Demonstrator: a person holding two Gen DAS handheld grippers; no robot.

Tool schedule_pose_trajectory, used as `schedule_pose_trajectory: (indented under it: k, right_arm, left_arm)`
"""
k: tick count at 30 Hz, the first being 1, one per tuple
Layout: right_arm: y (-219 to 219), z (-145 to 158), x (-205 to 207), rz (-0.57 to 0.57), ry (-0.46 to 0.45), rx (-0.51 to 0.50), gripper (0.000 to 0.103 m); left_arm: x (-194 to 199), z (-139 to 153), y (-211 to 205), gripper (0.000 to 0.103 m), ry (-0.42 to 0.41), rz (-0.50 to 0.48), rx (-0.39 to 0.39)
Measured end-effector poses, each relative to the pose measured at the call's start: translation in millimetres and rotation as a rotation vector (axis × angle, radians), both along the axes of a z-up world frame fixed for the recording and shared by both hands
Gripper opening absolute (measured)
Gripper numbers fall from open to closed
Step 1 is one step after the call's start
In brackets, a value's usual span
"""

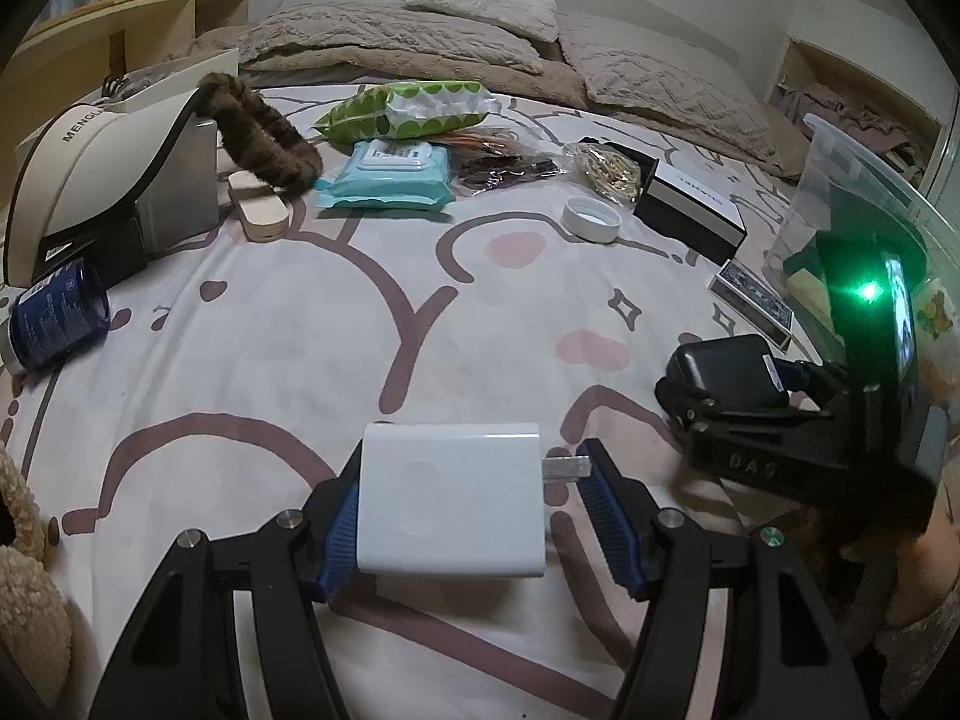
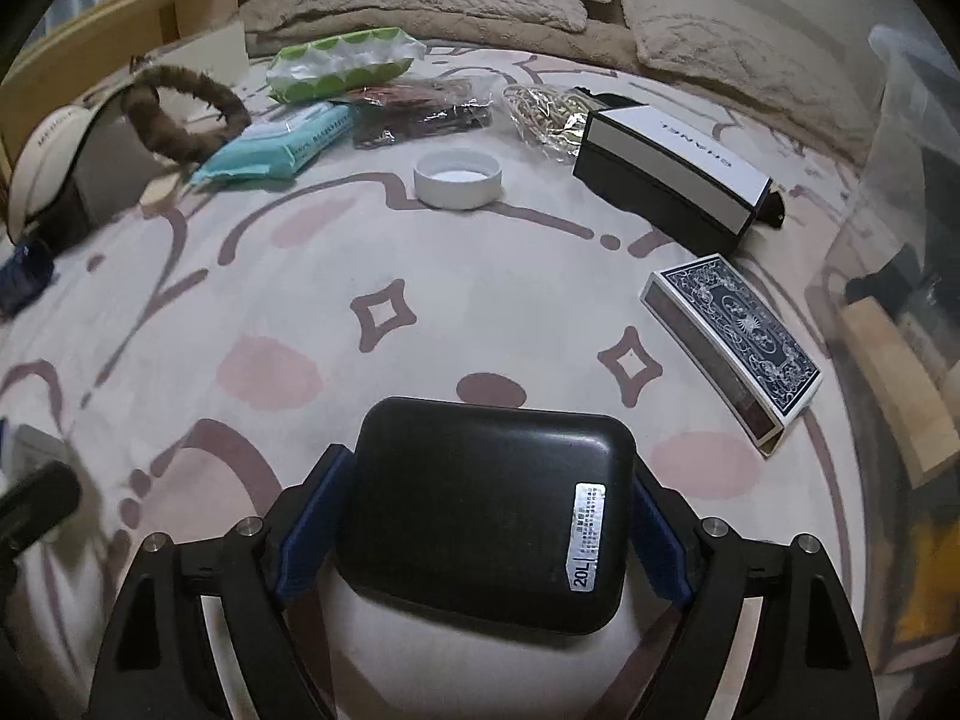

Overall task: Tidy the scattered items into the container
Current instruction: 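Lift the white charger and black power bank off the mattress with both grippers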

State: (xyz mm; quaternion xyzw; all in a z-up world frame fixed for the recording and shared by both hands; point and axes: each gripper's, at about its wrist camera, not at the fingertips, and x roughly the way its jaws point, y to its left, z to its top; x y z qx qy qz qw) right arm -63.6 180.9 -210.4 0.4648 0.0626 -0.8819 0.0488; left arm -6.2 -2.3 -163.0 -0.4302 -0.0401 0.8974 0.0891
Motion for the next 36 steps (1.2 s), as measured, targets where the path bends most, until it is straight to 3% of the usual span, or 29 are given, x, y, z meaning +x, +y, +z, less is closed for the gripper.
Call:
schedule_pose_trajectory:
  k: [17, 24, 36]
  right_arm:
    - [14, 21, 33, 0.050, 0.054, -0.081, 0.083]
    - [21, 48, 54, 0.073, 0.108, -0.130, 0.083]
    - [46, 97, 84, 0.090, 0.144, -0.203, 0.083]
  left_arm:
    - [14, 7, 11, 0.066, 0.020, -0.045, -0.016]
    - [26, 12, 17, 0.066, 0.031, -0.054, -0.019]
    - [45, 48, 29, 0.066, 0.104, -0.064, -0.005]
